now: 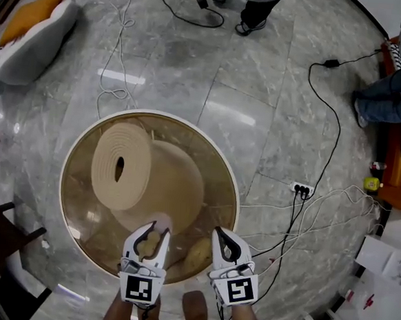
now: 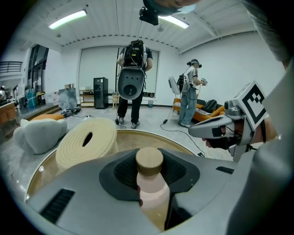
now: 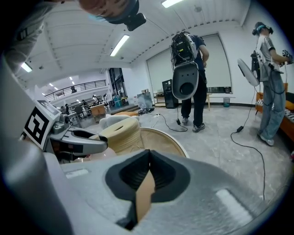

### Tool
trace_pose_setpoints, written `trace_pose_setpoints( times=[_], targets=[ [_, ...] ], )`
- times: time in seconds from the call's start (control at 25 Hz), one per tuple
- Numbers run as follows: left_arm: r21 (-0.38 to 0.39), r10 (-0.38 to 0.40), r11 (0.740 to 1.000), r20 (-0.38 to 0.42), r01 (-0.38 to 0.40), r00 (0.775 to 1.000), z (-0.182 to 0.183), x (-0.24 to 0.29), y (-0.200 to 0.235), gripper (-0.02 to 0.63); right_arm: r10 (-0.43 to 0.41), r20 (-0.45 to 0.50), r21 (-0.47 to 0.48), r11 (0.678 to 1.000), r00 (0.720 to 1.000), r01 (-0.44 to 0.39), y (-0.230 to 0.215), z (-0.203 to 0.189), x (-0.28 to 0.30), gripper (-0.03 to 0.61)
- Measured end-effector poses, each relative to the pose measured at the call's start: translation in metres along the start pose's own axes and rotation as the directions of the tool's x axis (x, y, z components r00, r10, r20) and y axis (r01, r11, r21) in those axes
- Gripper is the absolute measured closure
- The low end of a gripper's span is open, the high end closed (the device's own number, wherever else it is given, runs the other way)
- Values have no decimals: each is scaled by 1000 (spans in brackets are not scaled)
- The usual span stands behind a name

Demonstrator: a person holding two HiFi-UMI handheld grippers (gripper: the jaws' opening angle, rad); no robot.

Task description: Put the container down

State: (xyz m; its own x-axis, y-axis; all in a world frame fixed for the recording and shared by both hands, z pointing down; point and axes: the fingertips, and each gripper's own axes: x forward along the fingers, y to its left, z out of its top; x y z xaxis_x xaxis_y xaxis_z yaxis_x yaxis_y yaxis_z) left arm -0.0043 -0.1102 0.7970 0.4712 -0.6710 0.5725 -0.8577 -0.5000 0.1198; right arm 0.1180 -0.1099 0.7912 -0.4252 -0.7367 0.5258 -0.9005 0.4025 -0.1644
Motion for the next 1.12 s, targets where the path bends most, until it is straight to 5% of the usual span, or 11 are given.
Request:
trace_pose_setpoints(
  times=[1.12],
  targets=[
    [3,15,1000,-52,-15,999,-36,21,-6,480,4,-42,45,999,999,-2,-3,-37,-2,578]
  ],
)
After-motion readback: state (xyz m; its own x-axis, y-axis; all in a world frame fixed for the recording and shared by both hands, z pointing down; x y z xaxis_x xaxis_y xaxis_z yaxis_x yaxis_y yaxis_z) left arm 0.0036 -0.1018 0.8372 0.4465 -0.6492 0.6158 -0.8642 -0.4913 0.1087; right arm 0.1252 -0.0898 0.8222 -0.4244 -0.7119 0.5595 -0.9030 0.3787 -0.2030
